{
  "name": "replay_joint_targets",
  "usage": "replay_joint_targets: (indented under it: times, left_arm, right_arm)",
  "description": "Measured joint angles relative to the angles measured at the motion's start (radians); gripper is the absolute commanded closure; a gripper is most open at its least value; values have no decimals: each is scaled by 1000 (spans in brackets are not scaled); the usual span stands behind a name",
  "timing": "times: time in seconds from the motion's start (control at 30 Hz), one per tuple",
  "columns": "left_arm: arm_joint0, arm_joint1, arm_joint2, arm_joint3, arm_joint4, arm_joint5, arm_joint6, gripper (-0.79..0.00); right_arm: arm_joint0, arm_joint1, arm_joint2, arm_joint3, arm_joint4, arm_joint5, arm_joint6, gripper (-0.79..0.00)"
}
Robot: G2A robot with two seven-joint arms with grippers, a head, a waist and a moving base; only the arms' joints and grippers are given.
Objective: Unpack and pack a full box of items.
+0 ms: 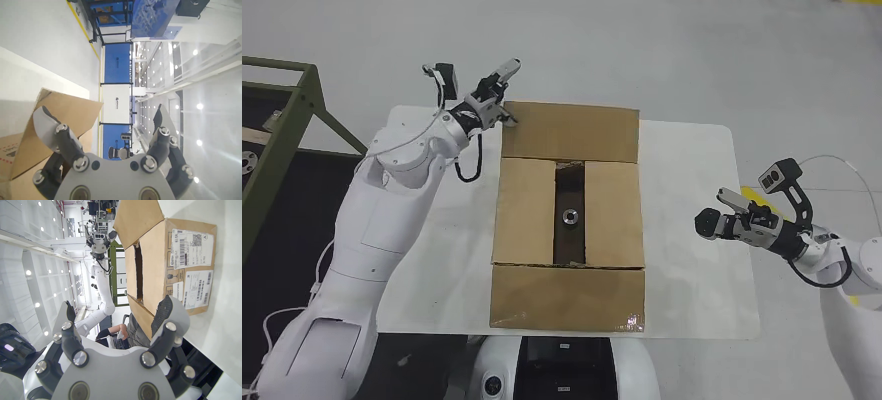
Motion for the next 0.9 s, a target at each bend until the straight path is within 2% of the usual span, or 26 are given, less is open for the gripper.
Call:
replay_joint_targets:
  times: [0.27, 0.67, 0.9]
  left_arm:
    - [-67, -19, 50, 92, 46, 39, 57, -785]
    - [-105, -22, 88, 220, 166, 39, -45, -785]
    - [-116, -27, 96, 263, 193, 31, -72, -785]
  right_arm:
    - [0, 0, 0, 0, 0, 0, 0, -785]
    - [0, 0, 0, 0, 0, 0, 0, -785]
    - [0, 0, 0, 0, 0, 0, 0, -785]
